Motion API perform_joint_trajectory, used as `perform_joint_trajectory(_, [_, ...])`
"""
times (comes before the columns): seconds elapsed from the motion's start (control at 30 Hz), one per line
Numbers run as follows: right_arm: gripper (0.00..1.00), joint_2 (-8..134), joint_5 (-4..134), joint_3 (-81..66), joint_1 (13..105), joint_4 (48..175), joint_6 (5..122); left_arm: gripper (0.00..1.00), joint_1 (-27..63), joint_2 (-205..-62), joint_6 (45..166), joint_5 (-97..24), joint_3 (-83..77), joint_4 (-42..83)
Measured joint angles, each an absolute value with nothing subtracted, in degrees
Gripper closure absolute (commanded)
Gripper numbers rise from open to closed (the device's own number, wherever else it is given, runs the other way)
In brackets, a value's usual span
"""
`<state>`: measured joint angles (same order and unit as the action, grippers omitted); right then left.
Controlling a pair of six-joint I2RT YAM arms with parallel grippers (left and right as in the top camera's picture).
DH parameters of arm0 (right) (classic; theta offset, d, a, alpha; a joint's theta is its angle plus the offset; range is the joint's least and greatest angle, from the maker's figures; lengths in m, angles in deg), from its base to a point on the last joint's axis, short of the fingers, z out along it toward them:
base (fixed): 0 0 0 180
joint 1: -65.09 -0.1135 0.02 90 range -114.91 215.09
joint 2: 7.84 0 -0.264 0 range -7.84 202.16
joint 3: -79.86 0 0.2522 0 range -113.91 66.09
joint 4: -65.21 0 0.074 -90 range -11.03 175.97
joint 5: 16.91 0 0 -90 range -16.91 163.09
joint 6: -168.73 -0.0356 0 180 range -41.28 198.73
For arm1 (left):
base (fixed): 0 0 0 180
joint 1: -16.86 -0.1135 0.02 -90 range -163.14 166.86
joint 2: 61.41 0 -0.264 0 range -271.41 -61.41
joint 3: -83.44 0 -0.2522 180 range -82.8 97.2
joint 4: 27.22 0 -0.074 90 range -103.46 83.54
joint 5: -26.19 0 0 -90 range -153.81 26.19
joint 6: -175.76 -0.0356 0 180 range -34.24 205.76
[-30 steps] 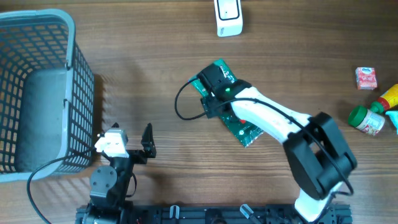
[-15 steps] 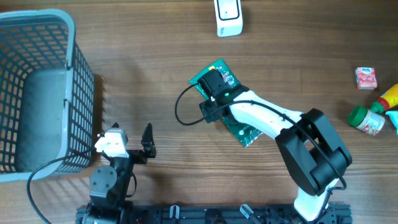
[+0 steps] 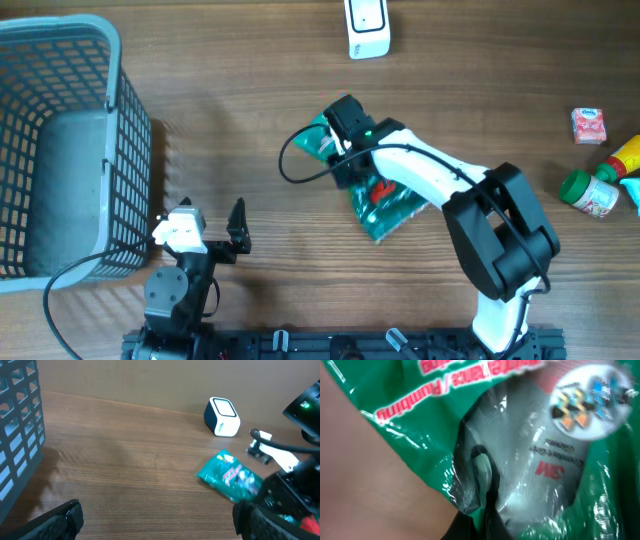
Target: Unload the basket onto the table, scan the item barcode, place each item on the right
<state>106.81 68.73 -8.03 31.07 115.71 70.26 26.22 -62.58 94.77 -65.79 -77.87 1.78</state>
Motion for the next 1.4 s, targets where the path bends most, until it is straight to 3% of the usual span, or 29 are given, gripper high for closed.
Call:
perform_joint_trajectory(0.43, [0.96,96.3,8.0,-9.1,33.5,123.3,77.1,0.00,26.2,-62.6,94.8,-65.8,-77.9,1.8])
perform_joint_trajectory(0.83, [0.96,98.9,-2.8,-0.3,33.5,107.8,64.7,0.00,26.2,-62.6,94.8,-65.8,-77.9,1.8])
perform_joint_trajectory(1.13, [0.96,99.0,-15.9,0.0,33.5,105.2,61.0,0.00,26.2,-62.6,94.8,-65.8,-77.9,1.8])
perform_joint_trajectory(1.4, [0.96,99.0,-16.2,0.0,33.7,103.5,34.5,0.00,26.2,-62.6,94.8,-65.8,-77.9,1.8])
